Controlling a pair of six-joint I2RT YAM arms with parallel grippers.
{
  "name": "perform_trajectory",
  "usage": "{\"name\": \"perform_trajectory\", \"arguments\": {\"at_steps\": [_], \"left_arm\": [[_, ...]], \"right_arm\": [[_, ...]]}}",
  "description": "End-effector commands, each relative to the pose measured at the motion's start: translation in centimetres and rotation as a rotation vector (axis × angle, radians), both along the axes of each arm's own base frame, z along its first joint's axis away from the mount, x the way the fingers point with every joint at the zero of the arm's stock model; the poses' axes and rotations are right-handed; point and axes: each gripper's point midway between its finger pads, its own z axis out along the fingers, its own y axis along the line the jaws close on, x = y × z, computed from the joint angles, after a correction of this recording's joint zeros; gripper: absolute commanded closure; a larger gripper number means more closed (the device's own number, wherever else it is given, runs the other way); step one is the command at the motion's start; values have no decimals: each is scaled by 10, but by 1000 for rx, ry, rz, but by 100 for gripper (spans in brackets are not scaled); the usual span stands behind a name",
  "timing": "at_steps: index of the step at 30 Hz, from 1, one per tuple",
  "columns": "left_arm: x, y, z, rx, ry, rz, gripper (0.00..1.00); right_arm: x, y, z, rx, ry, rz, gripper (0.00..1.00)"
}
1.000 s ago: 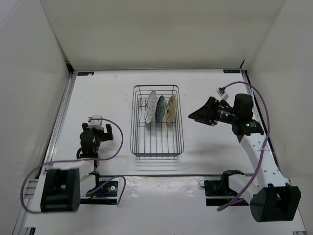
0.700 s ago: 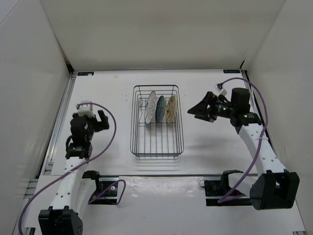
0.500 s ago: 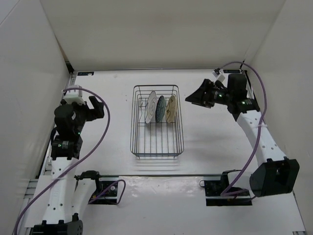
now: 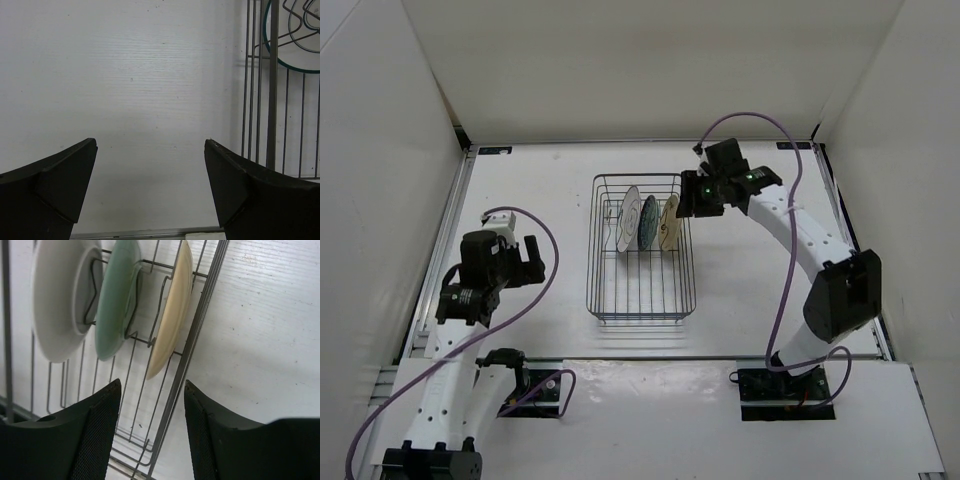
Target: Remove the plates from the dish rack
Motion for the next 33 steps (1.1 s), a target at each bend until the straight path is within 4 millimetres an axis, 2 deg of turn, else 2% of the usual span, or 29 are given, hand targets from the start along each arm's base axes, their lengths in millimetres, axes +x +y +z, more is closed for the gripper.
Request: {"name": "perform_trajectory", "arguments": {"at_steps": [1, 2, 3, 5, 14, 24, 33], "left_arm": [[-3, 1, 12, 9, 44, 4, 1], [-3, 1, 13, 10, 49, 3, 1], [-3, 2, 13, 10, 53, 6, 1], [-2, -3, 12, -7, 56, -14, 1], [-2, -11, 11, -40, 53, -47, 1], [-2, -13, 12, -50, 50, -53, 1], [-1, -13, 12, -48, 48, -54, 1]], "right_arm": [[13, -3, 10, -121, -73, -14, 43], [14, 0, 13, -119, -73, -12, 43], [16, 2, 0, -139, -41, -6, 43], [24, 8, -6, -169, -46, -9, 43], [33, 19, -25, -247, -33, -14, 46], [43, 19, -39, -322, -18, -60, 65], [52, 22, -12, -313, -69, -97, 80]]}}
